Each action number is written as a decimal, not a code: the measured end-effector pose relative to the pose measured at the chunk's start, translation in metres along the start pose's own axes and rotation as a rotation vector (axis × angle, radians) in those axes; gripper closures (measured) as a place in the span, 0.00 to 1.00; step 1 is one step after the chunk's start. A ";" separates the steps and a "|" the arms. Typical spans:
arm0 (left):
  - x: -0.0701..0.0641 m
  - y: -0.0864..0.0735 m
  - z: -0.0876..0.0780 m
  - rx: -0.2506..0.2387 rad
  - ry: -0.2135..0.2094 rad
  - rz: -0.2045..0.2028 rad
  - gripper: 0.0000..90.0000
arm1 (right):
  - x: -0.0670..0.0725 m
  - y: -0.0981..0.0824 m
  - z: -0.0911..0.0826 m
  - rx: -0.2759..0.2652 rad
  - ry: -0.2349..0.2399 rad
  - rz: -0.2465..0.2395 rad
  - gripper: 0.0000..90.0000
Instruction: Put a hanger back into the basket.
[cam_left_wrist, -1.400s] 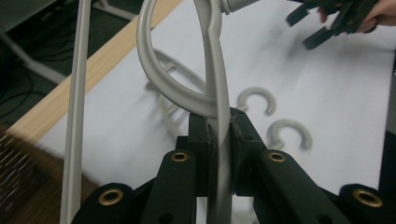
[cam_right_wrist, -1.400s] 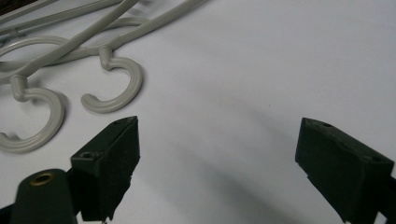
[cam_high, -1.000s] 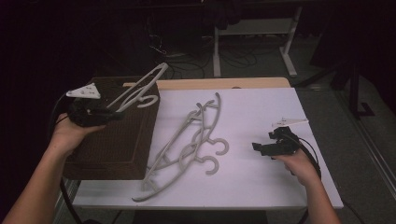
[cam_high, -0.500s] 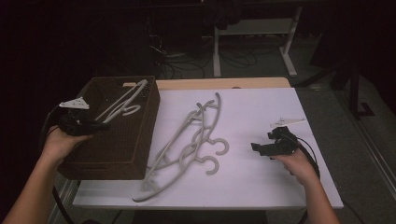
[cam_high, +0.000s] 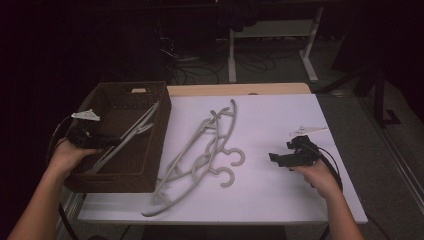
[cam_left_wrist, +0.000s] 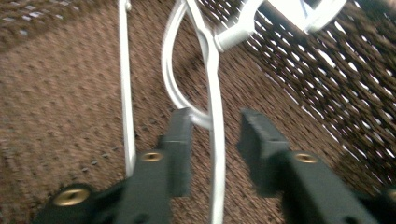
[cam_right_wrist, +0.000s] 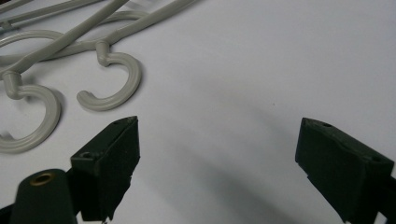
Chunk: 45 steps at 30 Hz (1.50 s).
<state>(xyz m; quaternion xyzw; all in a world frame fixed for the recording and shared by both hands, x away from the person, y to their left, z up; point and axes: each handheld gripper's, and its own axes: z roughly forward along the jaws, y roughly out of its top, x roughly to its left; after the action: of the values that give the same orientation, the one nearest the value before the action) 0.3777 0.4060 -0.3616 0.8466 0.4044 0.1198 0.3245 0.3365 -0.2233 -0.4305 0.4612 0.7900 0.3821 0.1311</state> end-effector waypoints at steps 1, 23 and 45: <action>0.000 0.000 -0.001 -0.009 0.000 -0.004 0.65 | 0.000 0.000 0.000 0.000 0.000 0.000 0.15; -0.056 0.049 -0.013 -0.236 -0.180 0.012 0.29 | 0.000 0.001 -0.001 -0.005 0.002 0.003 0.15; -0.176 0.102 0.042 -0.233 -0.339 0.162 0.26 | 0.000 0.001 -0.001 -0.011 0.009 -0.002 0.15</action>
<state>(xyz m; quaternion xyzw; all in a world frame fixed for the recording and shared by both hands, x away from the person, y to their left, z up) 0.3458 0.2053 -0.3170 0.8411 0.2584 0.0474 0.4727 0.3367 -0.2240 -0.4292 0.4580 0.7890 0.3882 0.1305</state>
